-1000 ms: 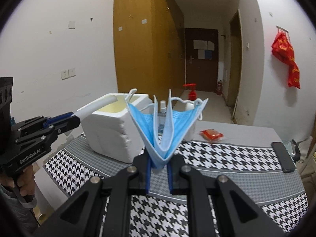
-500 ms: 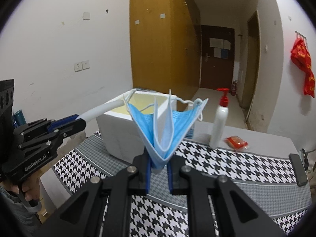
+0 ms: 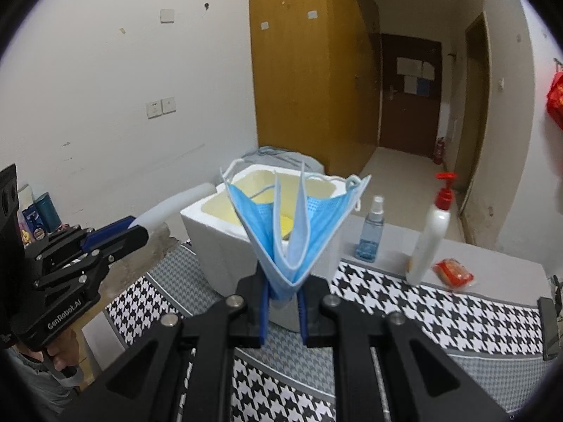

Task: Organize soft objects
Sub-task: 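Lift the blue mask with the right tool and carry it over the foam box, then lower the blue mask into the foam box and open the right tool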

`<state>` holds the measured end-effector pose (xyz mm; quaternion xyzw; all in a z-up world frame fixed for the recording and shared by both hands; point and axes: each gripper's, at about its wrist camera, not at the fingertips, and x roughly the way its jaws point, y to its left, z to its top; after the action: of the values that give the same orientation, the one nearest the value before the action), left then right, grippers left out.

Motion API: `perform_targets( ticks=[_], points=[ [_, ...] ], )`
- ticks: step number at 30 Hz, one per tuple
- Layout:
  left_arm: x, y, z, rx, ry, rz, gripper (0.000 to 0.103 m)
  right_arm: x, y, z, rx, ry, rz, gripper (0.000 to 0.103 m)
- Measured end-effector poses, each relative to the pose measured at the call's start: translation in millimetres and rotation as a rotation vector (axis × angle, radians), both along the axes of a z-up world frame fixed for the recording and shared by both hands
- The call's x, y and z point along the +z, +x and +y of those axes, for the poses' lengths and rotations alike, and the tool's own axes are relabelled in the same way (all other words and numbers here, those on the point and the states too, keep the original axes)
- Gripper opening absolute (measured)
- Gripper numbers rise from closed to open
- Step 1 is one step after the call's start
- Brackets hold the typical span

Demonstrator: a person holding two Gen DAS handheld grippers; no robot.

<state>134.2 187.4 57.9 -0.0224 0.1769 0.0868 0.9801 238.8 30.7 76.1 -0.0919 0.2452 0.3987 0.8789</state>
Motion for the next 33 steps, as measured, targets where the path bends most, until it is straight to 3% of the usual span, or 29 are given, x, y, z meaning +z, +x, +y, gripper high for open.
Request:
perform_targets(
  ticks=[20,29,31,33],
  points=[
    [-2.4,0.3,30.4,0.065,-0.012,-0.001,0.018,-7.1,59.4,85.2,0.079,-0.115,0.083,0.017],
    [0.5,0.7,32.1,0.079,-0.008,0.004,0.018,-15.0,72.4,98.5,0.109,-0.120,0.105,0.018],
    [1.9,1.2,30.9,0.078,-0.003,0.000,0.018,-17.3,74.4,99.4,0.122,-0.123,0.117,0.026],
    [2.8,1.2,29.0,0.078,0.001,-0.002,0.018,-18.4,73.1,99.6,0.115,-0.139,0.105,0.053]
  ],
)
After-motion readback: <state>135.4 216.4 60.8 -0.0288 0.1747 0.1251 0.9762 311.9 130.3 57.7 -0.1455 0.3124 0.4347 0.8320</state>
